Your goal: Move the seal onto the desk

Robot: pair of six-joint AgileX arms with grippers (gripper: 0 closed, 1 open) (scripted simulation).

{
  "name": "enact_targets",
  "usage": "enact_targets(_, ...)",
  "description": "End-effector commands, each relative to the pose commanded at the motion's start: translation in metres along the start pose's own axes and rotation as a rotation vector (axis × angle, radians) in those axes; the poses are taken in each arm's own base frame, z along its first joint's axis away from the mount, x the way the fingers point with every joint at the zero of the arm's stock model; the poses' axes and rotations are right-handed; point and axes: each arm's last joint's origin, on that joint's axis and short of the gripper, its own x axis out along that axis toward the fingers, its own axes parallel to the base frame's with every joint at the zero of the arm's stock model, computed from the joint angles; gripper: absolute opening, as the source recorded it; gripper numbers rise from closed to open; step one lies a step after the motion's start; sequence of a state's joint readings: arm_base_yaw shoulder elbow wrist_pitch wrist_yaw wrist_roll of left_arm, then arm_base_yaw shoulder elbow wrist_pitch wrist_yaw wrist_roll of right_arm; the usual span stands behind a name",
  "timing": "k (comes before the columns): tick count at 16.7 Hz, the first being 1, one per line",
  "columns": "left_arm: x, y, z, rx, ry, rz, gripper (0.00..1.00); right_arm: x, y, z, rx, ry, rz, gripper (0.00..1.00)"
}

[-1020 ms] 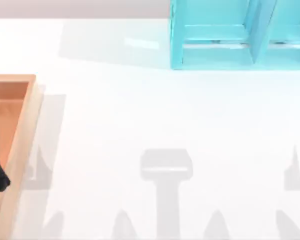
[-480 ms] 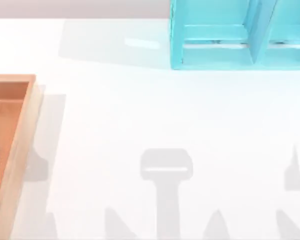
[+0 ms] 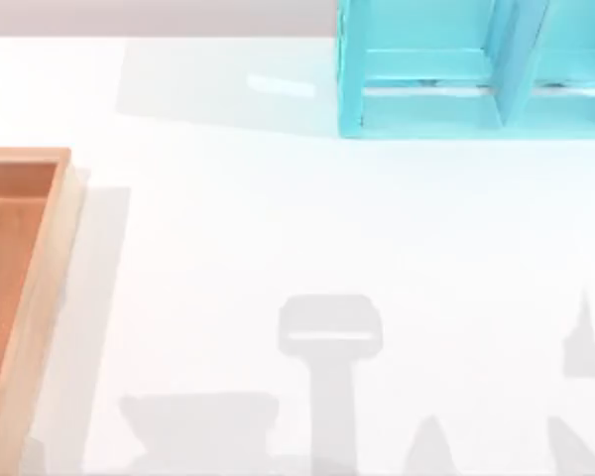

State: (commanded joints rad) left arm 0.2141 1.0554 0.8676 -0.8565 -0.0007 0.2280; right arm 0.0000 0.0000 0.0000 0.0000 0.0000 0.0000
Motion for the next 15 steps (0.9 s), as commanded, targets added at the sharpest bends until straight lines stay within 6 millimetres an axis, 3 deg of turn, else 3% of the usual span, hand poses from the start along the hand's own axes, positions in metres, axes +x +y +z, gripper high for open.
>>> enact_targets(7,0.034,0.042,0.057,0.008,0.436,-0.092,1.0,0.0,0.0,0.0,0.0,0.0,0.0,1.0)
enact_targets(10,0.042,0.051,0.067,0.007,0.506,-0.115,1.0,0.0,0.0,0.0,0.0,0.0,0.0,1.0)
enact_targets(15,0.042,0.051,0.068,0.011,0.511,-0.118,1.0,0.0,0.0,0.0,0.0,0.0,0.0,1.0)
